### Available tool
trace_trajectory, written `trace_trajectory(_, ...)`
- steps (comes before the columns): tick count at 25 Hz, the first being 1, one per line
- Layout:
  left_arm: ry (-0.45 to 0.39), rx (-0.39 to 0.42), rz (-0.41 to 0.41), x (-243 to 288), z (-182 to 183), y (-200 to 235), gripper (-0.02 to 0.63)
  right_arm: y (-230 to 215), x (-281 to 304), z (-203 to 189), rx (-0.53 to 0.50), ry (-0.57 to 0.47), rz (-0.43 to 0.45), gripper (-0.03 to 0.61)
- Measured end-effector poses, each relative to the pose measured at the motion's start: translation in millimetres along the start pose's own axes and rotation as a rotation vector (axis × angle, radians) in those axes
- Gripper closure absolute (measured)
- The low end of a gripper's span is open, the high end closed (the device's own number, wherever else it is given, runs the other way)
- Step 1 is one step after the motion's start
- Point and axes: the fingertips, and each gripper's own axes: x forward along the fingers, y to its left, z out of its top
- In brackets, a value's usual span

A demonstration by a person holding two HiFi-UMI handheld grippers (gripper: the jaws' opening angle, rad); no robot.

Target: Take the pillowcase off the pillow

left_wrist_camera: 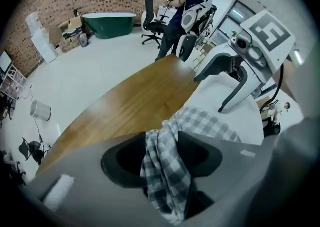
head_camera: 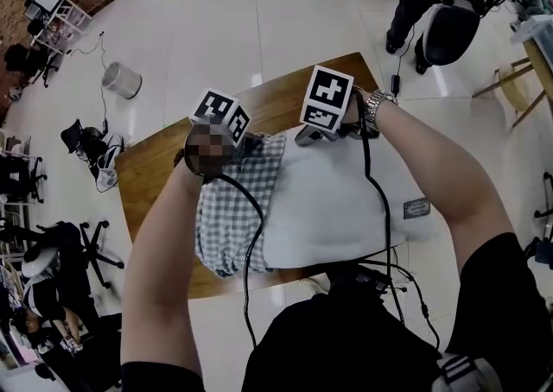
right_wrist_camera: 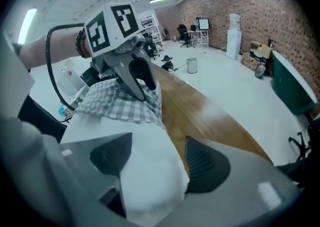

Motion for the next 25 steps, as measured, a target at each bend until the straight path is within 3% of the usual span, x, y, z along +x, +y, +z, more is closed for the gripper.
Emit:
trace_trajectory(4,0.069,-0.017,-0.038,19,-8,5,0.492,3,27,-23,0.054,0.082,0.072,0.254)
trace_trajectory(5,0.073,-0.018,-0.036,20,-6,7,0.521,5,30,-27,0.054,0.101,0.081,0.290)
trace_trajectory(8,0.055,-0.038,0.004,14,-2,21,0.574,14,26,-25,-0.011,0.114,0.047,0.511)
trace_trajectory(9,0.042,-0.054,0.020,10,-2,26,0.581,18,19,-23,-0.044,0.104,0.018,0.541)
trace_trajectory(18,-0.070,-0.227,0.112,-33,-25,68,0.595,44,-38,-23,-0.204,0.010,-0.161,0.560)
trace_trajectory(25,-0.085,-0.319,0.198,-57,-53,98,0.594,12,-62,-24,-0.265,0.086,-0.358,0.560)
